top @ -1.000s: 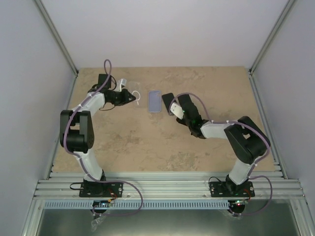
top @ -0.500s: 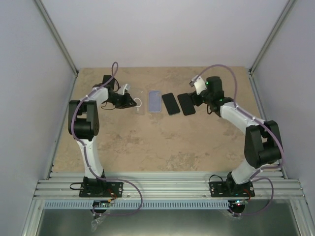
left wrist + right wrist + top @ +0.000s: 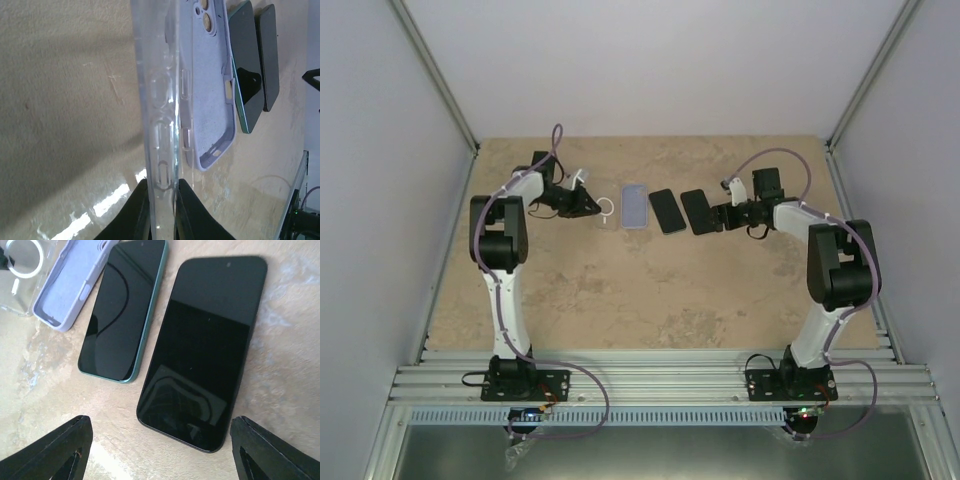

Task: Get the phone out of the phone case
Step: Place the phone case at the center of the board.

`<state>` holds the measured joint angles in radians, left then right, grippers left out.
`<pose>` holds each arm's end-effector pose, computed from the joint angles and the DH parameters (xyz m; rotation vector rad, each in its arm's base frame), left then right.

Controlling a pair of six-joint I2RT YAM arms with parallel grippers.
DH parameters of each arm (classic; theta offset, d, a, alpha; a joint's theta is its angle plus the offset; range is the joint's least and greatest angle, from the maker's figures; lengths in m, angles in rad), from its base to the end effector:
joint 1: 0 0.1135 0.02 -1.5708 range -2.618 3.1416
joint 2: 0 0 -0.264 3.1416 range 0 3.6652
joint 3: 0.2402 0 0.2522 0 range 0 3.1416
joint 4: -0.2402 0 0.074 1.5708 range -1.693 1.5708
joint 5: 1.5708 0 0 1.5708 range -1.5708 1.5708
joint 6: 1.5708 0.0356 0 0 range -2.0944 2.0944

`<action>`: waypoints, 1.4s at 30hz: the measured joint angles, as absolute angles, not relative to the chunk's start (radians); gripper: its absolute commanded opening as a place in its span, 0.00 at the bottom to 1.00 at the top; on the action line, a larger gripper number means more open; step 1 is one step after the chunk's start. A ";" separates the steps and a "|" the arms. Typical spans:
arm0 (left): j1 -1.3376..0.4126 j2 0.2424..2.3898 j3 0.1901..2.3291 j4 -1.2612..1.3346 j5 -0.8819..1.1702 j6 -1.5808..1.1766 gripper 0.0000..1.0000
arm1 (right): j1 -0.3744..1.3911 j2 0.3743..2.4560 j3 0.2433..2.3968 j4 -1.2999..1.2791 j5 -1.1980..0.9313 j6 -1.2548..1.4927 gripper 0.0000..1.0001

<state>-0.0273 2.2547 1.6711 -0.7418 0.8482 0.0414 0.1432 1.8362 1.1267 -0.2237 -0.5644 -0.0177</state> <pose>0.4471 -0.0389 0.1386 0.2386 2.6451 -1.1949 0.3696 0.0725 0.1706 -0.4289 2.4140 0.7568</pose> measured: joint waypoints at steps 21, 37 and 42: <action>-0.051 2.394 1.812 -0.778 0.899 0.034 0.00 | 0.154 1.961 1.151 -0.221 -0.712 0.076 0.78; -0.099 2.440 1.889 -0.787 0.895 0.030 0.03 | 0.051 1.844 1.110 -0.181 -0.672 0.104 0.83; -0.105 2.446 1.897 -0.785 0.895 0.020 0.04 | 0.054 1.868 1.108 -0.176 -0.650 0.115 0.83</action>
